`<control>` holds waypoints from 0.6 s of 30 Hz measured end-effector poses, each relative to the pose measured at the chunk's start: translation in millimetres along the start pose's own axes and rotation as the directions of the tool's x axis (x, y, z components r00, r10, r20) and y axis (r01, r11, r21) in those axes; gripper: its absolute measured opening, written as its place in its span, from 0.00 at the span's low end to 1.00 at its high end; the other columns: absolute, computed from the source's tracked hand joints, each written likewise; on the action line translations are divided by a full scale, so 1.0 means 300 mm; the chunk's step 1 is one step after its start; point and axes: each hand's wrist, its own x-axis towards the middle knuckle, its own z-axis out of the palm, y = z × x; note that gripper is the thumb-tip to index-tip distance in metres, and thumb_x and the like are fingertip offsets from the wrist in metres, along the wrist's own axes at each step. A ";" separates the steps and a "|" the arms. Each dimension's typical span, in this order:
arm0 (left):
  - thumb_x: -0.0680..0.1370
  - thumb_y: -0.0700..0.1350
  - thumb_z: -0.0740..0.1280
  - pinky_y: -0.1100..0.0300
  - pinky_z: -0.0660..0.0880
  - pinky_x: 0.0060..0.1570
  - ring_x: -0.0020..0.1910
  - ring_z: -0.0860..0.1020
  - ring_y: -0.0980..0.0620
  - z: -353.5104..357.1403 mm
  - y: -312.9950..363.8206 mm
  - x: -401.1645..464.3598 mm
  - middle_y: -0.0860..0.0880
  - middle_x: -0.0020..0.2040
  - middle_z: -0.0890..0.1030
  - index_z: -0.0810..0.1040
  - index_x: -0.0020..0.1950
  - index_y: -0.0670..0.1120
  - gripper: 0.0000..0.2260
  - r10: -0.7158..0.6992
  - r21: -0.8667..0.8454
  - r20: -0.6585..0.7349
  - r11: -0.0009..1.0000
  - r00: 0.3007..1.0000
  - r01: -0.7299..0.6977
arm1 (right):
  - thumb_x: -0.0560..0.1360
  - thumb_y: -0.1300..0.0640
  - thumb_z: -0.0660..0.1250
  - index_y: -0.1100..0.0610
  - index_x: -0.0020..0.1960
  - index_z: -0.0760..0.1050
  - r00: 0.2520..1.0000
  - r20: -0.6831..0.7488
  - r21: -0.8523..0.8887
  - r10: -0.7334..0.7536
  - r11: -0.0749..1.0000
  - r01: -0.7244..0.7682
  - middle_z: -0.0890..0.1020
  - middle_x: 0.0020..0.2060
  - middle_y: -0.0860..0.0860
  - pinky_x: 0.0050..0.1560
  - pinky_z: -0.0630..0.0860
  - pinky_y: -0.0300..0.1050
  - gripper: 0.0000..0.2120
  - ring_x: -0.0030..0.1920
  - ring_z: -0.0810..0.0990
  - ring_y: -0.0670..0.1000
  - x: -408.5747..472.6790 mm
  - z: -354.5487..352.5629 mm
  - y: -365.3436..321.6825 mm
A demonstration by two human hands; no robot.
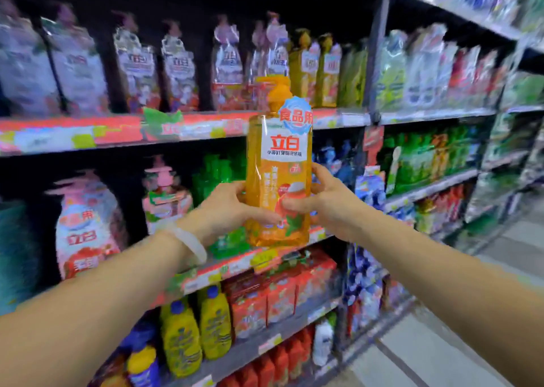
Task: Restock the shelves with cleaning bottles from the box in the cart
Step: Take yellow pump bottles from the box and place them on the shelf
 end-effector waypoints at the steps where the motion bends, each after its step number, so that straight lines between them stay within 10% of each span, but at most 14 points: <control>1: 0.62 0.35 0.78 0.57 0.79 0.49 0.44 0.82 0.50 0.010 0.031 0.073 0.44 0.49 0.84 0.80 0.56 0.40 0.23 0.027 0.001 0.002 1.000 1.000 -0.027 | 0.69 0.73 0.69 0.51 0.63 0.67 1.000 -0.018 -0.008 -0.025 1.000 0.025 0.81 0.40 0.50 0.28 0.78 0.40 0.29 0.34 0.82 0.47 0.044 -0.043 -0.028; 13: 0.63 0.38 0.78 0.57 0.80 0.42 0.44 0.84 0.50 0.026 0.404 0.916 0.47 0.45 0.86 0.81 0.53 0.44 0.20 0.292 -0.003 0.006 0.957 0.957 -0.292 | 0.71 0.70 0.69 0.49 0.63 0.70 0.960 -0.063 -0.214 -0.273 0.943 0.254 0.84 0.40 0.46 0.50 0.80 0.53 0.26 0.44 0.83 0.49 0.714 -0.485 -0.414; 18: 0.58 0.42 0.81 0.49 0.79 0.54 0.49 0.83 0.48 0.067 0.446 1.198 0.48 0.48 0.85 0.80 0.56 0.44 0.27 0.333 0.028 -0.045 0.943 0.942 -0.332 | 0.71 0.71 0.68 0.47 0.68 0.68 0.944 -0.079 -0.196 -0.320 0.933 0.300 0.83 0.46 0.47 0.57 0.76 0.55 0.31 0.51 0.81 0.52 0.956 -0.636 -0.437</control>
